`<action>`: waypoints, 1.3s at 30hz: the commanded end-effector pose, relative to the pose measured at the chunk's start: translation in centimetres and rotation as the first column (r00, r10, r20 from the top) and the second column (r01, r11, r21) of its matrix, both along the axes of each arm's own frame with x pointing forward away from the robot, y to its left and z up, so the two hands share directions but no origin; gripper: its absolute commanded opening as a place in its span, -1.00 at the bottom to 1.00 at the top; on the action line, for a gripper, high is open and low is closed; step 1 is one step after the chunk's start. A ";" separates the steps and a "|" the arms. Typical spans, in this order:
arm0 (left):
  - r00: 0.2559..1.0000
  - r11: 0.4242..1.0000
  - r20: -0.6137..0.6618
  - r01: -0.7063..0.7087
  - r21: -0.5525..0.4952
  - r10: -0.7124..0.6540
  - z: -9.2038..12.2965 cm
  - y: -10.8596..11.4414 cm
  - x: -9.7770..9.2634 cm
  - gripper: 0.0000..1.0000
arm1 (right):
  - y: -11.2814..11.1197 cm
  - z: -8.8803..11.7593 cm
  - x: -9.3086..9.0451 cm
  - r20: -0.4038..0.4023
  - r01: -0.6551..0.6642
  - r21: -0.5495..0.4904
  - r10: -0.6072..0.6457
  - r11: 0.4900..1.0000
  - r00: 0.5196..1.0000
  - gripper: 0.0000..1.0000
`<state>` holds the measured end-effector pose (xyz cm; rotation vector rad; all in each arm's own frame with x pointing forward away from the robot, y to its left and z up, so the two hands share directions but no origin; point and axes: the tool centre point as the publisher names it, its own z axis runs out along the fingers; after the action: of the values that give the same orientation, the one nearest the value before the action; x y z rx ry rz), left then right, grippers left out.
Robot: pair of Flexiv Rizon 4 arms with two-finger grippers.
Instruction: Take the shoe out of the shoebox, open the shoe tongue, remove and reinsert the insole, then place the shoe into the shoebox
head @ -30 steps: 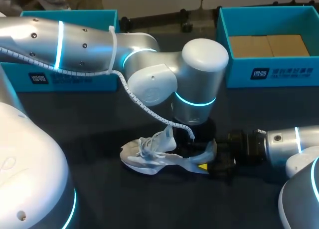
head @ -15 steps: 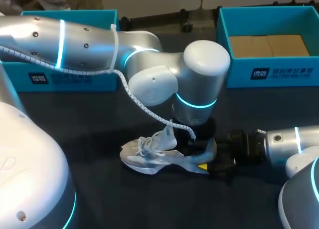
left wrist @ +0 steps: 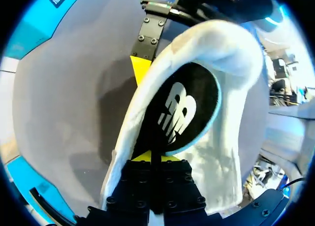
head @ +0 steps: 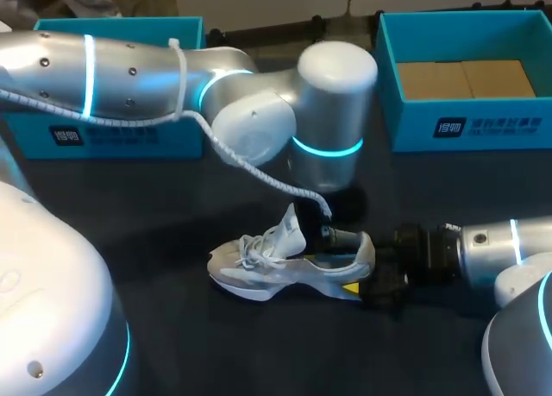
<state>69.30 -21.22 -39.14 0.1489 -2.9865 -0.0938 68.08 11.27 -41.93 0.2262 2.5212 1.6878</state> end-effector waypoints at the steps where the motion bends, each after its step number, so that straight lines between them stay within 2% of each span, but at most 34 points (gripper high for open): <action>1: 0.998 0.997 -0.059 0.021 -0.069 -0.025 1.7 1.4 0.1 -1.00 | 0.2 -0.1 -0.3 -0.001 -0.002 -0.004 0.002 1.000 1.000 -1.00; 7: 0.995 0.990 -0.080 0.057 -0.126 -0.067 3.4 1.4 -0.9 -1.00 | 0.2 -0.1 -0.3 -0.001 -0.002 -0.004 0.002 1.000 1.000 -1.00; 17: 0.990 0.973 -0.108 0.065 -0.222 -0.090 5.4 1.9 -1.3 -1.00 | 0.2 -0.1 -0.3 -0.001 -0.002 -0.004 0.002 1.000 1.000 -1.00; 27: 0.991 0.953 -0.121 0.022 -0.304 -0.061 6.7 2.4 -1.1 -1.00 | 0.2 -0.1 -0.3 -0.001 -0.002 -0.004 0.002 1.000 1.000 -1.00; 33: 0.994 0.949 -0.103 0.003 -0.314 -0.037 7.1 1.6 -1.6 -1.00 | 0.2 -0.1 -0.3 -0.001 -0.002 -0.004 0.002 1.000 1.000 -1.00; 35: 0.996 0.950 -0.089 -0.008 -0.313 -0.021 7.1 1.1 -1.7 -0.58 | 0.2 -0.1 -0.3 -0.001 -0.002 -0.004 0.002 1.000 1.000 -1.00; 36: 0.997 0.950 -0.078 -0.014 -0.313 -0.011 7.2 0.9 -1.7 -0.51 | 0.2 -0.1 -0.3 -0.001 -0.002 -0.004 0.002 1.000 1.000 -1.00; 37: 0.997 0.950 -0.077 -0.015 -0.312 -0.010 7.2 0.6 -1.7 -0.26 | 0.2 -0.1 -0.3 -0.001 -0.002 -0.004 0.002 1.000 1.000 -1.00; 38: 0.997 0.950 -0.078 -0.015 -0.313 -0.010 7.3 0.5 -1.6 -0.16 | 0.2 -0.1 -0.3 -0.001 -0.002 -0.004 0.002 1.000 1.000 -1.00; 39: 0.997 0.949 -0.074 -0.017 -0.315 -0.007 7.4 0.4 -1.7 -0.15 | 0.2 -0.1 -0.3 -0.001 -0.002 -0.004 0.002 1.000 1.000 -1.00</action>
<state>67.90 -20.57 -31.86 0.1087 -2.8671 0.3744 67.86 11.37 -41.96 0.2235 2.5224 1.6882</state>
